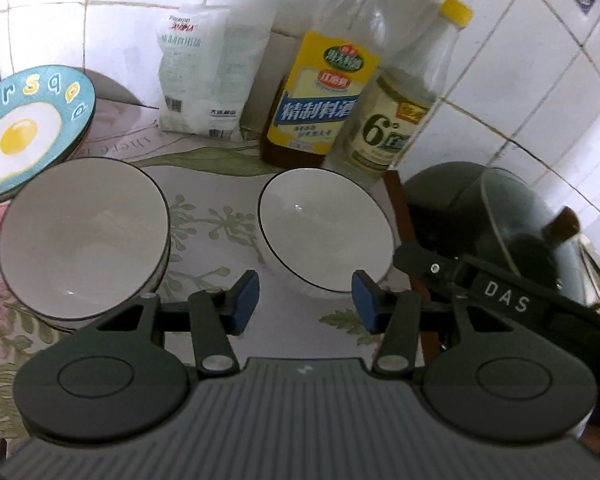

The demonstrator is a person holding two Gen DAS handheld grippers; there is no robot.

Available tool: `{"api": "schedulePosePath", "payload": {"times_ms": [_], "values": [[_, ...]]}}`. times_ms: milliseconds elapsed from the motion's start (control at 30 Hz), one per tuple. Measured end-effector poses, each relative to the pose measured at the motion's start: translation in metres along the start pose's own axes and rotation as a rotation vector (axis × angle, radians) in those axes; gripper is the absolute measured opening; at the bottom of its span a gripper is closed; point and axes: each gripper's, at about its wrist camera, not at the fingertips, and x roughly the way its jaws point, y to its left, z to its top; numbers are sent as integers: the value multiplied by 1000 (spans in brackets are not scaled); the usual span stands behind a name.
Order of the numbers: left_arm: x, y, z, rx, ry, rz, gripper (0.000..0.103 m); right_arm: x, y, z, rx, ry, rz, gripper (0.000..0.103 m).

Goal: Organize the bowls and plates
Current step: 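Move the left gripper to the remaining white bowl by the bottles, then close the left gripper on the white bowl rim and lift it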

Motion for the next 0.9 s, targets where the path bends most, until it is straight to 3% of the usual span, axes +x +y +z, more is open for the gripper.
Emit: {"api": "schedulePosePath", "payload": {"times_ms": [133,433,500,567,700,900], "values": [[18,0,1,-5,3,37,49,12,-9,1,33,30,1,44],[51,5,10,-98,103,83,46,46,-17,4,89,69,3,44],[56,9,13,-133,115,74,41,53,-17,3,86,91,-4,44],[60,13,15,-155,106,75,39,60,-15,2,71,103,-12,38],[67,19,15,-187,139,52,23,67,-12,2,71,113,-17,26],[64,19,12,-161,173,49,21,64,0,-1,63,100,-70,18]]}}
